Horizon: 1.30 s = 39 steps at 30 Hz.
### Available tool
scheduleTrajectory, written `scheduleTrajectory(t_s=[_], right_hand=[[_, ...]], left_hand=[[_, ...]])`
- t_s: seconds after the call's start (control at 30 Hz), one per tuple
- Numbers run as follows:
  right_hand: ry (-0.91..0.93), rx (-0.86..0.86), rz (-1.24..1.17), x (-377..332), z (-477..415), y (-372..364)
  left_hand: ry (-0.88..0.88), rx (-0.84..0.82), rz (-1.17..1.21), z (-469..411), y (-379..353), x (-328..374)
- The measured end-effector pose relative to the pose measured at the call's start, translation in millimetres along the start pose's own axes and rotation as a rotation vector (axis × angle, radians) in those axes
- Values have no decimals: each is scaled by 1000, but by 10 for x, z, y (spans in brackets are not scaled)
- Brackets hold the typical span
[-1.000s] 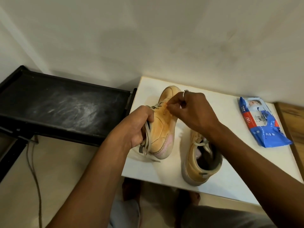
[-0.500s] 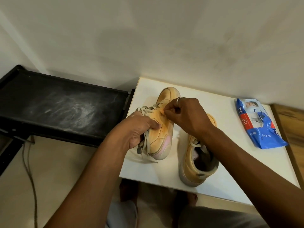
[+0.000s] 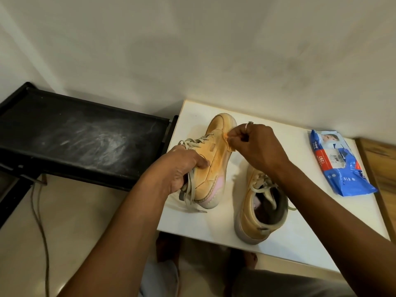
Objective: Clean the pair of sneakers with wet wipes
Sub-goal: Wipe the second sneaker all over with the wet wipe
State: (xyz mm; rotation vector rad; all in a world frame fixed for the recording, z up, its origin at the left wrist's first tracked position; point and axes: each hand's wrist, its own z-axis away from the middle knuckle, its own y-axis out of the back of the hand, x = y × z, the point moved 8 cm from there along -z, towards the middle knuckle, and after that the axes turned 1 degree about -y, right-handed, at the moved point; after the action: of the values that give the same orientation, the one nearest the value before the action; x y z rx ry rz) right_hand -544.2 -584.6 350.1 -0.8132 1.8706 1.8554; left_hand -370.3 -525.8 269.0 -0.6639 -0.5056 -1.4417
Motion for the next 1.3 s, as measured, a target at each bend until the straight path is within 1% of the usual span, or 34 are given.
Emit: scheduleTrajectory(t_s=[0.07,0.1,0.2,0.27,0.3,0.33,0.43,0.5,0.53,0.57,0.6,0.7,0.73,0.77,0.8,0.83,0.93,1.0,1.03,1.07,1.2,1.23,1.27,1.3], right_hand=[[-1,-49,5,3,29,-78],[4,-99,-7,-15,53,-130],[-6,-324,-78,-73,167,-305],[-10,-404,-90,-83,201,-363],[-7,-400,-80,-83,198,-364],[0,-360,-59,-84,176,-343],[44,-138,-10,-102,83,-216],[82,-42,2,-130,53,-164],[101,-22,21,-146,52,-155],[114,-32,32,-155,53,-164],[115,-82,24,-154,56,-192],[69,-382,-46,-141,141,-343],[66,-454,-53,-146,174,-372],[68,-484,-57,-142,187,-381],[65,-475,-64,-133,187,-374],[64,-431,-68,-124,175,-355],[118,-205,-35,-133,142,-276],[146,-134,-18,-159,140,-271],[146,-138,-5,-165,136,-283],[137,-176,4,-168,131,-304],[110,-496,-4,-217,215,-441],[116,-527,-6,-229,228,-451],[117,-518,-2,-234,223,-441],[115,-472,10,-222,201,-421]], left_hand=[[8,10,4,-9,15,-15],[9,14,11,-11,25,-18],[2,28,40,-31,53,-23],[-21,27,51,-49,58,-18],[-33,30,45,-50,57,-17],[-41,31,32,-42,51,-10],[-41,54,10,-18,58,7],[-31,75,-2,-31,81,-2],[-24,82,-10,-26,88,-4],[-18,83,-14,-26,94,-7],[-14,83,-14,-28,102,-11],[-1,85,-7,-78,132,-34],[1,90,-15,-83,138,-36],[-2,91,-21,-79,139,-30],[-2,99,-24,-72,143,-27],[-4,100,-23,-72,143,-24],[-3,120,-17,-58,160,-18],[1,124,-19,-48,159,-15],[6,127,-24,-49,163,-17],[10,134,-32,-43,172,-17],[36,133,-57,-31,200,-26],[38,132,-68,-24,201,-25],[39,133,-74,-18,203,-24],[40,135,-80,-14,205,-24]])
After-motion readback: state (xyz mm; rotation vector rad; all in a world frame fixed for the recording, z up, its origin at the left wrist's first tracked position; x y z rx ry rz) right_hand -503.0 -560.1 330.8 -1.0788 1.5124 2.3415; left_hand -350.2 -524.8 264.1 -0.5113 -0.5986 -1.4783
